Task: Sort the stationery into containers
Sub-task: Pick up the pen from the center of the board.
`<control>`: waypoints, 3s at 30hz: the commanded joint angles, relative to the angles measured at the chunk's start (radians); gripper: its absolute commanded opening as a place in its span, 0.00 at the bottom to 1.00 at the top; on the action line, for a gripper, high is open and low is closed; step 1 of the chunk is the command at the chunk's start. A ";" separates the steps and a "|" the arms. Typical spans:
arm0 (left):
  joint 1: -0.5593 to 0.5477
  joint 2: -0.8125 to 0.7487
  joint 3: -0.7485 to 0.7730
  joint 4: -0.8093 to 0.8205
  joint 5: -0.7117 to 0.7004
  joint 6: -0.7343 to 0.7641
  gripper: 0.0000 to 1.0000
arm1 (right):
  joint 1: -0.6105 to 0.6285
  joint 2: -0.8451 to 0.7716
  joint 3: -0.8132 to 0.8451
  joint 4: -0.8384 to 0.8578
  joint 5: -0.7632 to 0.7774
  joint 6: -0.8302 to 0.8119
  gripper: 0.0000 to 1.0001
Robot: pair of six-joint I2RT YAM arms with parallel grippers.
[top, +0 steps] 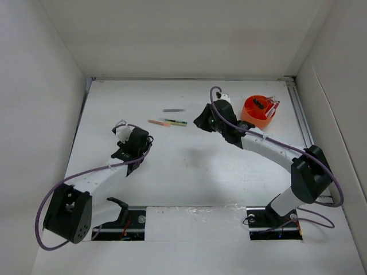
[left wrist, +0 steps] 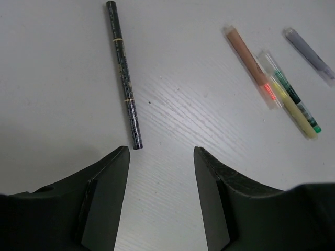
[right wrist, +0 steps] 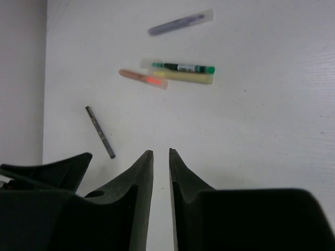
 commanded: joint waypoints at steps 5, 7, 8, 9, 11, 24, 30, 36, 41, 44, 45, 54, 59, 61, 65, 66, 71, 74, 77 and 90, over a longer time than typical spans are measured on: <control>0.030 0.117 0.149 -0.070 -0.120 -0.083 0.48 | 0.013 0.070 -0.028 0.086 -0.126 0.001 0.32; 0.096 0.178 0.181 -0.057 -0.102 -0.083 0.47 | 0.004 0.086 -0.028 0.098 -0.149 0.001 0.32; 0.125 0.179 0.191 -0.057 -0.092 -0.074 0.47 | 0.004 0.086 -0.037 0.098 -0.149 0.001 0.32; 0.157 0.211 0.191 -0.057 -0.077 -0.074 0.46 | 0.004 0.097 -0.037 0.107 -0.149 0.001 0.32; 0.254 0.235 0.214 -0.057 -0.014 -0.062 0.44 | 0.004 0.106 -0.037 0.107 -0.160 0.010 0.32; 0.303 0.327 0.137 0.153 0.199 0.006 0.41 | -0.005 0.115 -0.037 0.118 -0.182 0.010 0.34; 0.285 0.363 0.128 0.181 0.215 0.037 0.42 | -0.005 0.133 -0.037 0.118 -0.192 0.010 0.34; 0.285 0.372 0.117 0.168 0.287 0.046 0.41 | -0.005 0.133 -0.037 0.118 -0.192 0.010 0.34; 0.285 0.320 0.062 0.168 0.314 0.057 0.41 | -0.005 0.143 -0.028 0.118 -0.192 0.010 0.34; 0.285 0.309 0.053 0.168 0.347 0.075 0.39 | -0.005 0.143 -0.028 0.118 -0.203 0.010 0.34; 0.285 0.298 0.053 0.168 0.372 0.086 0.37 | -0.005 0.143 -0.028 0.118 -0.203 0.010 0.34; 0.285 0.266 0.033 0.147 0.406 0.127 0.37 | -0.005 0.143 -0.028 0.118 -0.203 0.010 0.34; 0.274 0.295 0.063 0.127 0.406 0.162 0.36 | -0.005 0.143 -0.028 0.118 -0.203 0.010 0.34; 0.265 0.309 0.082 0.116 0.397 0.175 0.33 | -0.005 0.143 -0.028 0.118 -0.203 0.010 0.34; 0.219 0.375 0.143 0.059 0.350 0.208 0.30 | -0.005 0.143 -0.028 0.118 -0.203 0.010 0.34; 0.205 0.375 0.152 0.047 0.340 0.208 0.28 | -0.005 0.143 -0.028 0.118 -0.203 0.010 0.35; 0.205 0.384 0.162 0.047 0.331 0.228 0.26 | -0.005 0.143 -0.028 0.118 -0.212 0.001 0.35; 0.205 0.384 0.162 0.047 0.331 0.238 0.22 | -0.005 0.133 -0.028 0.109 -0.203 0.001 0.35; 0.205 0.375 0.152 0.038 0.331 0.238 0.22 | -0.005 0.133 -0.028 0.109 -0.203 0.001 0.35; 0.148 0.348 0.137 0.022 0.284 0.257 0.00 | -0.005 0.133 -0.028 0.109 -0.203 0.001 0.41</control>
